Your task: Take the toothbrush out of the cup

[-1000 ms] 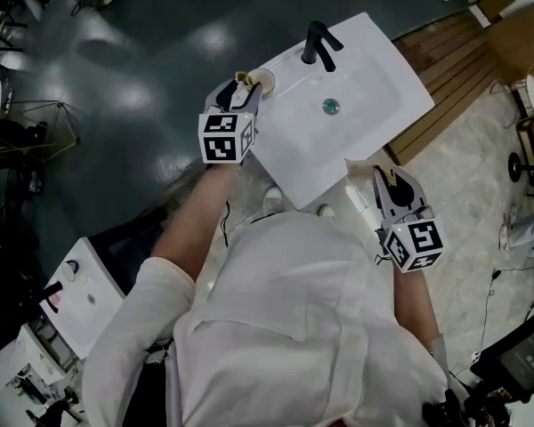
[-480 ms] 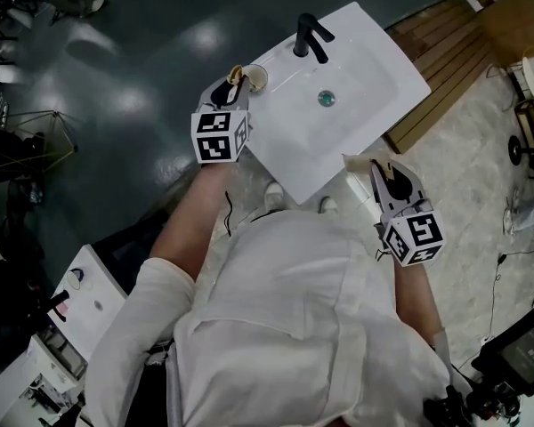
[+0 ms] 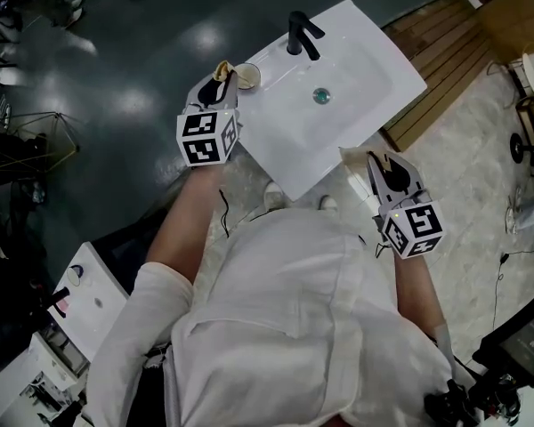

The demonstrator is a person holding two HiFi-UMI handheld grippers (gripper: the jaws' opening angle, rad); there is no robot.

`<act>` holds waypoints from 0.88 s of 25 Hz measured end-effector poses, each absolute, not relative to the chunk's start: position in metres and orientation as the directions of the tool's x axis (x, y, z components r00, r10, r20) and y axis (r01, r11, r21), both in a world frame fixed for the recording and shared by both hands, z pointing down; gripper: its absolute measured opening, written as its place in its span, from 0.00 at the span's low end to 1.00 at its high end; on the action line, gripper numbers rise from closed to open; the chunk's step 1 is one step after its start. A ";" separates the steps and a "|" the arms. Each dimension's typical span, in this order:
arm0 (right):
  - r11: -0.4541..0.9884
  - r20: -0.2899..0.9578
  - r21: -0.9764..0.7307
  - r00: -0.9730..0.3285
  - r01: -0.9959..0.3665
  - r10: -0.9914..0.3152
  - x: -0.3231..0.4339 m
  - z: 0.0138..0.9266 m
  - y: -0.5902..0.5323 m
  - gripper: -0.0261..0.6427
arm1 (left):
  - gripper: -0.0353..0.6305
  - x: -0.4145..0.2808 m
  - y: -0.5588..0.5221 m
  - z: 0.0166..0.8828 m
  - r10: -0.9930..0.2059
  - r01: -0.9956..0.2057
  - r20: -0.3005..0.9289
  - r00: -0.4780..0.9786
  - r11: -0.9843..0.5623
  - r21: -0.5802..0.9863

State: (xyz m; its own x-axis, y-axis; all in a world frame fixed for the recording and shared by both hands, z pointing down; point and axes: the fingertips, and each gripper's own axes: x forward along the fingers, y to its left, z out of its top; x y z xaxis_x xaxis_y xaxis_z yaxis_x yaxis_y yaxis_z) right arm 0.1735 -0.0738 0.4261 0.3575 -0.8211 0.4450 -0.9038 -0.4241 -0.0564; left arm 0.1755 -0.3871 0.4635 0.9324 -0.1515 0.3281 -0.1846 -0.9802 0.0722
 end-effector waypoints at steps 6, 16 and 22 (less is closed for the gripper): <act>-0.392 0.431 -0.065 0.329 -0.918 -0.840 0.181 0.423 -0.067 0.09 | 0.16 0.165 -0.379 0.441 -0.187 -0.218 0.298 0.936 -0.973 0.073; -0.306 0.401 -0.080 0.250 -0.949 -0.881 0.198 0.419 -0.060 0.09 | 0.15 0.144 -0.353 0.383 -0.250 -0.267 0.216 0.944 -0.962 0.053; -0.241 0.385 -0.084 0.191 -0.967 -0.903 0.207 0.416 -0.056 0.09 | 0.15 0.126 -0.324 0.366 -0.269 -0.285 0.216 0.939 -0.957 0.048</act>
State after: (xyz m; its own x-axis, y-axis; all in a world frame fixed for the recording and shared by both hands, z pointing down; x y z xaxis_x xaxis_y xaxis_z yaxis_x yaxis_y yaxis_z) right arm 0.2074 -0.0560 0.4164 0.1913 -0.9028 0.3852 -0.9669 -0.2409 -0.0843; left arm 0.1265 -0.3244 0.3656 0.9386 -0.2686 0.2164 -0.2851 -0.9573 0.0484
